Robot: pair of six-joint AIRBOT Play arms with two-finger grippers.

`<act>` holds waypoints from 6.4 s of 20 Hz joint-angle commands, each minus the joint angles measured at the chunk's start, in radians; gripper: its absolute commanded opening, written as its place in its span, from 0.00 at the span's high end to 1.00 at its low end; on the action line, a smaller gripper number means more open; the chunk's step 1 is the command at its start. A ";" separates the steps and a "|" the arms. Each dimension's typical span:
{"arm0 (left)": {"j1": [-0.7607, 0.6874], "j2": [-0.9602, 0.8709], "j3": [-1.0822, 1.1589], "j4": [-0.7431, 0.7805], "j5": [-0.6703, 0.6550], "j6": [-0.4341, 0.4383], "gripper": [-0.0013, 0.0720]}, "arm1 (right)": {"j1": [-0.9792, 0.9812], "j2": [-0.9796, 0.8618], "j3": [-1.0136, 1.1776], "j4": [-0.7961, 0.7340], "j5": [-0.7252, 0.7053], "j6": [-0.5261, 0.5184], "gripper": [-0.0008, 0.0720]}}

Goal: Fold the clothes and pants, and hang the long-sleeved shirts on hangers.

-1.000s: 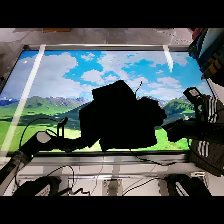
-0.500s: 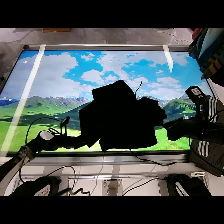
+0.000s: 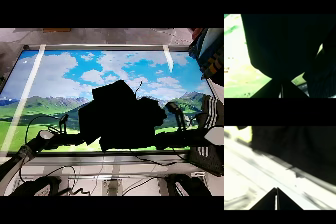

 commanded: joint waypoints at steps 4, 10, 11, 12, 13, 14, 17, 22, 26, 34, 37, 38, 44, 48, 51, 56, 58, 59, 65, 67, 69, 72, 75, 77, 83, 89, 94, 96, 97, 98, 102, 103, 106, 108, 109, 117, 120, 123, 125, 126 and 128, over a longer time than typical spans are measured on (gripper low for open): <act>0.000 0.018 0.002 -0.002 0.003 0.003 0.97 | 0.053 -0.006 -0.290 0.403 -0.425 -0.006 0.44; -0.042 0.023 0.002 -0.002 0.002 0.003 0.97 | 0.384 -0.218 -0.293 0.437 -0.540 0.133 0.28; -0.061 0.023 0.002 -0.002 0.003 0.003 0.97 | 0.438 -0.285 -0.293 0.475 -0.550 0.133 0.27; -0.076 0.023 0.002 -0.002 0.003 0.003 0.97 | 0.480 -0.345 -0.293 0.520 -0.567 0.132 0.27; -0.087 0.023 0.002 -0.002 0.003 0.003 0.97 | 0.509 -0.401 -0.288 0.564 -0.589 0.131 0.27; -0.095 0.023 0.002 -0.002 0.003 0.003 0.97 | 0.530 -0.454 -0.276 0.603 -0.606 0.118 0.27; -0.095 0.023 0.002 -0.002 0.003 0.003 0.97 | 0.554 -0.574 -0.192 0.661 -0.612 0.067 0.27; -0.095 0.023 0.002 -0.002 0.003 0.003 0.97 | 0.552 -0.719 -0.072 0.654 -0.629 0.122 0.27; -0.095 0.023 0.002 -0.003 0.003 0.003 0.97 | 0.552 -0.781 -0.037 0.654 -0.636 0.161 0.30; -0.095 0.023 0.016 -0.024 0.011 0.003 0.97 | 0.552 -0.798 0.030 0.642 -0.762 0.175 0.58; -0.094 0.023 0.016 -0.024 0.015 0.003 0.97 | 0.552 -0.798 0.062 0.626 -0.808 0.174 0.83; -0.094 0.023 0.016 -0.024 0.015 0.003 0.97 | 0.552 -0.796 0.072 0.625 -0.827 0.174 0.91; -0.093 0.025 0.035 -0.023 0.016 0.003 0.97 | 0.510 -0.786 0.141 0.503 -0.848 0.175 0.97; -0.085 0.069 0.102 -0.016 0.094 0.003 0.97 | 0.331 -0.724 0.145 0.380 -0.681 0.175 0.97; -0.013 0.114 0.142 0.065 0.134 0.003 0.97 | 0.183 -0.671 0.145 0.192 -0.415 0.165 0.97; 0.148 0.198 0.148 0.175 0.134 0.002 0.97 | 0.195 -0.653 0.135 0.135 -0.166 0.091 0.96; 0.162 0.206 0.148 0.176 0.124 0.003 0.97 | 0.305 -0.655 0.130 0.162 -0.285 0.128 0.37; 0.161 0.206 0.147 0.180 0.116 0.003 0.97 | 0.373 -0.661 0.130 0.169 -0.357 0.175 0.17; 0.156 0.205 0.146 0.180 0.099 0.003 0.97 | 0.591 -0.757 0.130 0.300 -0.597 0.449 0.14; 0.156 0.205 0.146 0.180 0.100 0.003 0.97 | 0.593 -0.798 0.130 0.384 -0.642 0.475 0.14; 0.156 0.205 0.146 0.180 0.099 0.003 0.97 | 0.593 -0.841 0.130 0.443 -0.654 0.542 0.14; 0.156 0.205 0.146 0.180 0.100 0.003 0.97 | 0.595 -0.892 0.138 0.482 -0.661 0.582 0.15; 0.156 0.205 0.146 0.180 0.100 0.003 0.97 | 0.603 -0.903 0.150 0.476 -0.769 0.632 0.24; 0.156 0.205 0.146 0.180 0.100 0.003 0.97 | 0.603 -0.909 0.150 0.472 -0.828 0.698 0.36; 0.156 0.205 0.146 0.180 0.100 0.003 0.97 | 0.603 -0.912 0.150 0.470 -0.891 0.706 0.60; 0.156 0.205 0.146 0.180 0.101 0.003 0.97 | 0.588 -0.901 0.150 0.445 -1.012 0.706 0.97; 0.158 0.206 0.147 0.195 0.158 0.003 0.97 | 0.443 -0.799 0.150 0.238 -0.978 0.706 0.97; 0.177 0.206 0.147 0.195 0.213 0.003 0.97 | 0.340 -0.735 0.150 0.131 -0.897 0.706 0.97; 0.193 0.210 0.147 0.195 0.244 0.003 0.97 | 0.287 -0.702 0.150 0.071 -0.841 0.706 0.97; 0.214 0.219 0.147 0.195 0.271 0.003 0.97 | 0.230 -0.667 0.150 0.001 -0.771 0.704 0.97; 0.324 0.301 0.147 0.195 0.371 0.003 0.97 | 0.038 -0.524 0.150 -0.183 -0.515 0.579 0.97; 0.356 0.332 0.147 0.195 0.392 0.003 0.97 | -0.002 -0.484 0.150 -0.188 -0.485 0.537 0.97; 0.436 0.426 0.147 0.210 0.463 0.003 0.97 | -0.086 -0.373 0.150 -0.187 -0.482 0.493 0.97; 0.478 0.493 0.147 0.269 0.521 0.003 0.97 | -0.128 -0.321 0.150 -0.186 -0.496 0.493 0.97; 0.496 0.525 0.147 0.293 0.554 0.003 0.97 | -0.150 -0.305 0.157 -0.187 -0.505 0.493 0.97; 0.557 0.633 0.147 0.303 0.584 0.003 0.97 | -0.234 -0.344 0.457 -0.218 -0.373 0.359 0.97; 0.557 0.633 0.146 0.340 0.434 0.003 0.97 | -0.201 -0.345 0.425 -0.218 -0.156 0.204 0.97; 0.557 0.633 0.146 0.391 0.292 0.003 0.97 | -0.158 -0.345 0.284 -0.185 -0.125 0.128 0.97; 0.557 0.633 0.146 0.391 0.240 0.002 0.97 | -0.136 -0.345 0.161 -0.126 -0.198 0.124 0.96; 0.557 0.633 0.146 0.389 0.228 0.002 0.97 | -0.130 -0.345 0.108 -0.086 -0.259 0.144 0.82; 0.557 0.633 0.146 0.389 0.222 0.002 0.97 | -0.124 -0.351 0.031 0.010 -0.388 0.192 0.27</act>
